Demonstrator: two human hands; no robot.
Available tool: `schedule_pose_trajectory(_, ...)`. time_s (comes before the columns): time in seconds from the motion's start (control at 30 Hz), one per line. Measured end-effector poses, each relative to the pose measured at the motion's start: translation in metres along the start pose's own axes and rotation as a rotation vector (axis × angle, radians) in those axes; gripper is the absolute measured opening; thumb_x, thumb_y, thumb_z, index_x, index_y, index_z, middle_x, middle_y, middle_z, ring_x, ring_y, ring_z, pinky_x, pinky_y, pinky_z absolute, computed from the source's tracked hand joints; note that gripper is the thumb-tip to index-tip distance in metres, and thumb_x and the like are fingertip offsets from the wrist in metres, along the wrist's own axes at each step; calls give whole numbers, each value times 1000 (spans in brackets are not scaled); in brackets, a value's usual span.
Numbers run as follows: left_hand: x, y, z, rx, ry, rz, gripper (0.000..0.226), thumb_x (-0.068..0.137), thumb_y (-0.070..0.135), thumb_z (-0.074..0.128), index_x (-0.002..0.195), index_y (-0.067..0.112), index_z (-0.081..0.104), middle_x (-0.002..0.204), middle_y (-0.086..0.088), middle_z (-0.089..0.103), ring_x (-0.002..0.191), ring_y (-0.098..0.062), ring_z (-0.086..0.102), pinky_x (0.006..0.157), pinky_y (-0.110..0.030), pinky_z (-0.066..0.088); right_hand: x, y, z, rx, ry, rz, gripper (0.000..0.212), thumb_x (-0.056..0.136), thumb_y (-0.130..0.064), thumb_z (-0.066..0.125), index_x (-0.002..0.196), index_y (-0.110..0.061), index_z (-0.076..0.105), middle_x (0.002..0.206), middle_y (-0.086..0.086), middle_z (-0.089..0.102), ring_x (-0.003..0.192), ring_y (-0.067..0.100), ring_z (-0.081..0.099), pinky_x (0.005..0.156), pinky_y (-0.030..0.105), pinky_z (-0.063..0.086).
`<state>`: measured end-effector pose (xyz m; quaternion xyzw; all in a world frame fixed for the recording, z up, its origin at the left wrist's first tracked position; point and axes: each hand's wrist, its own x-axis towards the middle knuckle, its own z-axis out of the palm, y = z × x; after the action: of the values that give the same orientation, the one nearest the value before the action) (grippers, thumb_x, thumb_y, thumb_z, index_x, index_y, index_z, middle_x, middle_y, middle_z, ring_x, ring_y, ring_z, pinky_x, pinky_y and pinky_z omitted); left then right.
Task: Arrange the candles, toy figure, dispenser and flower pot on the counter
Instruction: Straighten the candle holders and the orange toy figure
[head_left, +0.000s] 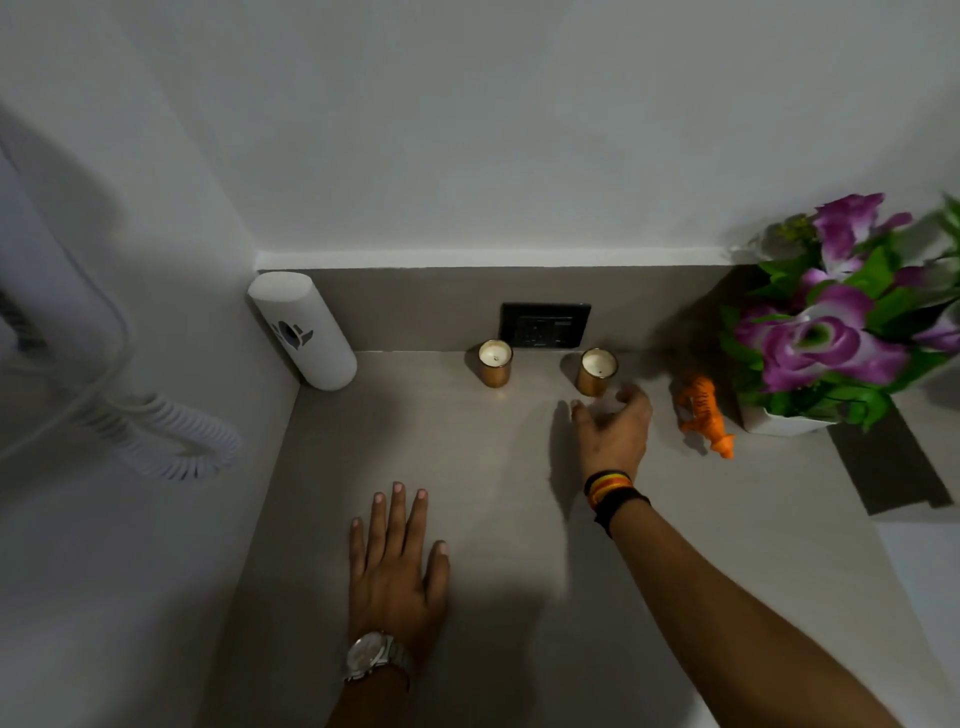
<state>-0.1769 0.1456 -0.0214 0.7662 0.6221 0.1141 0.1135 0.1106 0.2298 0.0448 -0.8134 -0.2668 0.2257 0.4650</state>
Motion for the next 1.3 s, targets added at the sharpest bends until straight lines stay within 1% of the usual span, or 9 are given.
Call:
schedule_pose_trajectory(0.1, 1, 0, 0, 10, -5, -4, 71, 100, 51, 34, 166, 30, 23, 176, -1, 15, 163, -24, 6, 130, -56, 10, 25, -11, -1, -54, -37, -24, 69, 84, -30, 81, 143, -14, 48, 143, 11, 57, 128, 34, 57, 107, 44, 47)
schedule_pose_trajectory(0.2, 0, 0, 0, 14, -3, -8, 70, 100, 51, 33, 166, 29, 25, 176, -2, 17, 163, -25, 9, 130, -56, 9, 40, -12, 2, -106, -57, -89, 50, 85, -31, 78, 129, -17, 59, 126, 13, 69, 117, 39, 63, 97, 46, 53)
schedule_pose_trajectory(0.37, 1, -1, 1, 9, -8, -5, 70, 100, 50, 34, 166, 29, 24, 176, -1, 15, 163, -23, 7, 130, -54, 6, 52, -6, 7, -152, -71, -129, 47, 85, -39, 76, 125, -20, 59, 121, 11, 72, 111, 37, 67, 93, 47, 57)
schedule_pose_trajectory(0.63, 1, 1, -2, 23, -41, -3, 71, 101, 53, 29, 167, 29, 18, 177, -1, 8, 164, -23, 0, 131, -55, 3, 32, 3, -9, -40, -173, -55, 76, 83, -42, 80, 146, -18, 46, 143, 12, 59, 128, 33, 58, 108, 47, 49)
schedule_pose_trajectory(0.7, 1, 0, -1, 15, -43, 0, 71, 102, 54, 27, 167, 30, 15, 177, 0, 6, 164, -22, -2, 131, -54, 2, 1, 17, -29, 7, -189, -86, 71, 85, -45, 78, 145, -23, 46, 139, 8, 60, 115, 27, 64, 96, 46, 57)
schedule_pose_trajectory(0.8, 1, 0, 0, 29, -31, 9, 70, 103, 55, 25, 167, 30, 16, 177, -1, 7, 164, -23, -1, 131, -55, 4, -38, 45, -75, -7, -39, -164, 53, 90, -33, 76, 136, -19, 55, 136, 4, 57, 103, 22, 66, 79, 33, 55)
schedule_pose_trajectory(0.93, 0, -1, 3, 43, -26, 16, 69, 103, 55, 23, 167, 30, 15, 177, -2, 8, 163, -26, 2, 130, -56, 6, -27, 56, -120, -34, 228, -88, 53, 89, -34, 77, 132, -13, 55, 133, 12, 52, 101, 30, 65, 80, 39, 55)
schedule_pose_trajectory(1.1, 0, -1, 4, 37, -17, 11, 70, 102, 55, 24, 167, 26, 22, 175, -6, 17, 162, -31, 14, 129, -59, 12, 17, 47, -129, -122, 165, -35, 60, 86, -39, 78, 133, -9, 57, 129, 15, 61, 114, 35, 62, 95, 43, 50)
schedule_pose_trajectory(1.3, 0, -2, 5, 37, -21, 2, 71, 102, 55, 25, 166, 25, 24, 174, -7, 20, 161, -32, 15, 130, -58, 10, 35, 38, -121, -68, 150, -3, 42, 92, -55, 67, 109, -16, 73, 92, 4, 69, 90, 29, 66, 80, 33, 47)
